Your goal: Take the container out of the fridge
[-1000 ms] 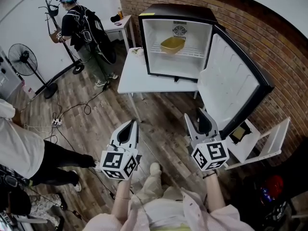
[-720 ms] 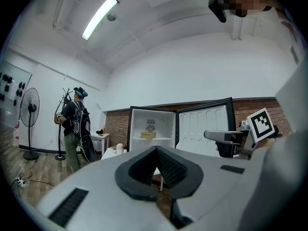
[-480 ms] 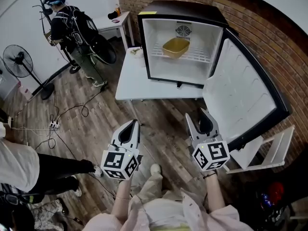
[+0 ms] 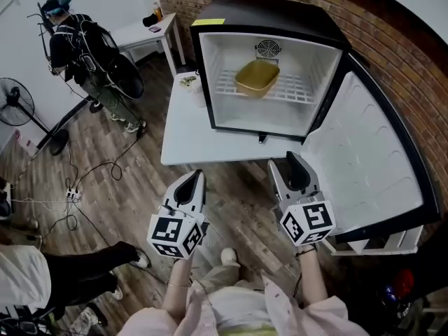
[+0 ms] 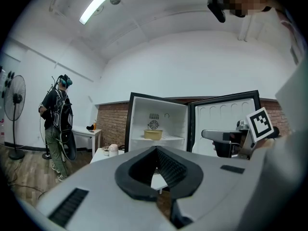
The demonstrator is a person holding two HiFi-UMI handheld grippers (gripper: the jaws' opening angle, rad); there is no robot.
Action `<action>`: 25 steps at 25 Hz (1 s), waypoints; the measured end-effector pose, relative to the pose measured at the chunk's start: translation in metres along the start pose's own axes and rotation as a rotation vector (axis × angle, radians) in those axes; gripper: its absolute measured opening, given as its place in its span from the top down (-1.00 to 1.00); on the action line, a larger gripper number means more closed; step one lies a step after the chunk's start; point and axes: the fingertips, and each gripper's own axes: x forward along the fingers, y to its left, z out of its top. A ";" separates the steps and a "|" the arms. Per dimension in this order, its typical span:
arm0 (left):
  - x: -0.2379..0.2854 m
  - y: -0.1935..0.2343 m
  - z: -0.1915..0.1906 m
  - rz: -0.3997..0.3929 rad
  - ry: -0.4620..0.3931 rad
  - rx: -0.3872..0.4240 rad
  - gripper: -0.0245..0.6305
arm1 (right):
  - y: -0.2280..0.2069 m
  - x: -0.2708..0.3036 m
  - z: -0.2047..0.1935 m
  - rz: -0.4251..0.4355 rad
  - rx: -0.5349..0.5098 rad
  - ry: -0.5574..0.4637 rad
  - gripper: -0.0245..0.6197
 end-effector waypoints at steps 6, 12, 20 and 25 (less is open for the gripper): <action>0.040 0.030 0.005 -0.026 0.004 -0.001 0.96 | -0.009 0.048 -0.003 -0.011 -0.021 0.010 0.40; 0.070 0.047 0.012 -0.055 -0.008 0.016 0.96 | -0.017 0.079 0.000 -0.015 -0.071 0.009 0.40; 0.097 0.048 0.014 -0.094 0.002 0.006 0.96 | -0.031 0.112 0.008 -0.012 -0.147 0.047 0.40; 0.115 0.054 0.019 -0.090 -0.001 0.003 0.96 | -0.039 0.138 0.017 0.015 -0.190 0.062 0.40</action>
